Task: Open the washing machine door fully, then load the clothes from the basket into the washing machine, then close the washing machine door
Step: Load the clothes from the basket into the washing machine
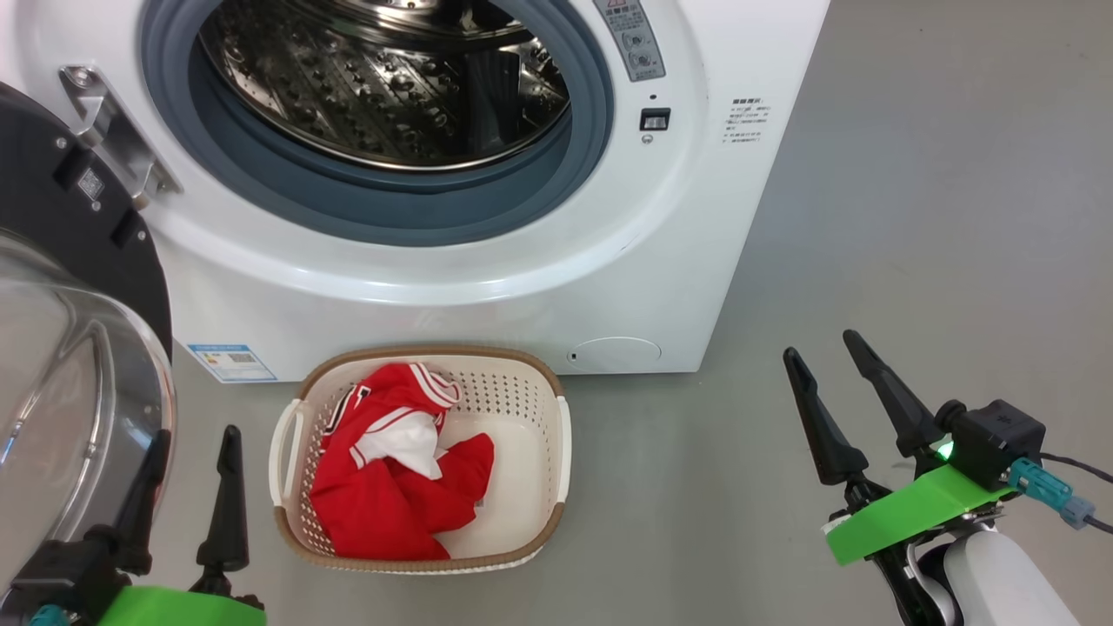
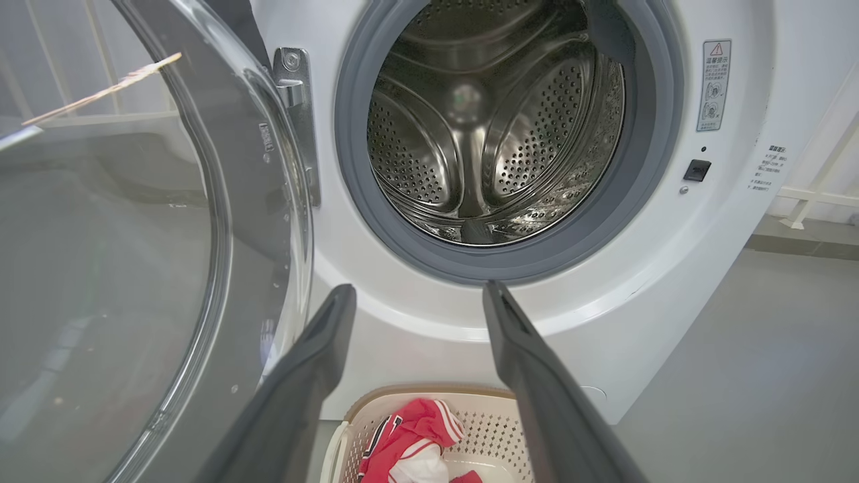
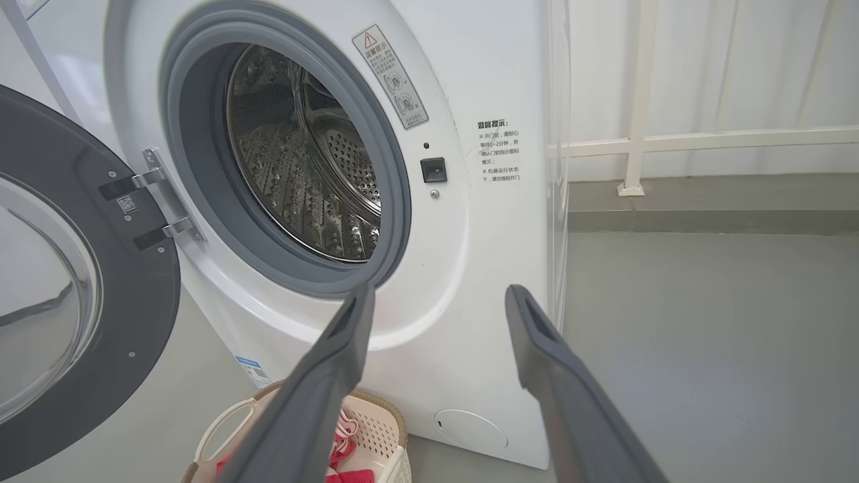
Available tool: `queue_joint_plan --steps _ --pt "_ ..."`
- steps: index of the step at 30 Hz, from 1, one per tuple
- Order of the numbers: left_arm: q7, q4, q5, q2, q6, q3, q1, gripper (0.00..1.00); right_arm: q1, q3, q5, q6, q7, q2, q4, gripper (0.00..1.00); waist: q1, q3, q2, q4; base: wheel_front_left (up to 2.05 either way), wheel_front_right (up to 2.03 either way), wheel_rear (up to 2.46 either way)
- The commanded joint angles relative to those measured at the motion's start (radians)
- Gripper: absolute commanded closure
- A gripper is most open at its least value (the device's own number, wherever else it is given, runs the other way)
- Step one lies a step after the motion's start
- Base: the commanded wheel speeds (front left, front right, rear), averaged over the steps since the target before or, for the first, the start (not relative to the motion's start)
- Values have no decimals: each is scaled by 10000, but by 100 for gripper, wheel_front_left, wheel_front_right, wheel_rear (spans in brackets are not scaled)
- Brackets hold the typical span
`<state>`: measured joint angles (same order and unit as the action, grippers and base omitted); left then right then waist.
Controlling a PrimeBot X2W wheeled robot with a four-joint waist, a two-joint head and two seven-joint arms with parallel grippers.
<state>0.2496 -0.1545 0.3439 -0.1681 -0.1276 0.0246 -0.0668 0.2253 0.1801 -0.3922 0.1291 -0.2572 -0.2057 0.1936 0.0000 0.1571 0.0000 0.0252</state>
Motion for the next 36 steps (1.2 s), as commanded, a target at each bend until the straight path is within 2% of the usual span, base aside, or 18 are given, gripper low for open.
queue_joint_plan --steps 1,36 --pt "122 311 -127 -171 -27 -394 -108 0 -63 182 -53 16 -46 -44 -258 0 0 -15 0 8 0 0 0" --pt "122 415 -98 -216 -30 -277 -125 0 -63 245 -13 16 -46 -125 -351 0 0 159 0 53 0 0 0"
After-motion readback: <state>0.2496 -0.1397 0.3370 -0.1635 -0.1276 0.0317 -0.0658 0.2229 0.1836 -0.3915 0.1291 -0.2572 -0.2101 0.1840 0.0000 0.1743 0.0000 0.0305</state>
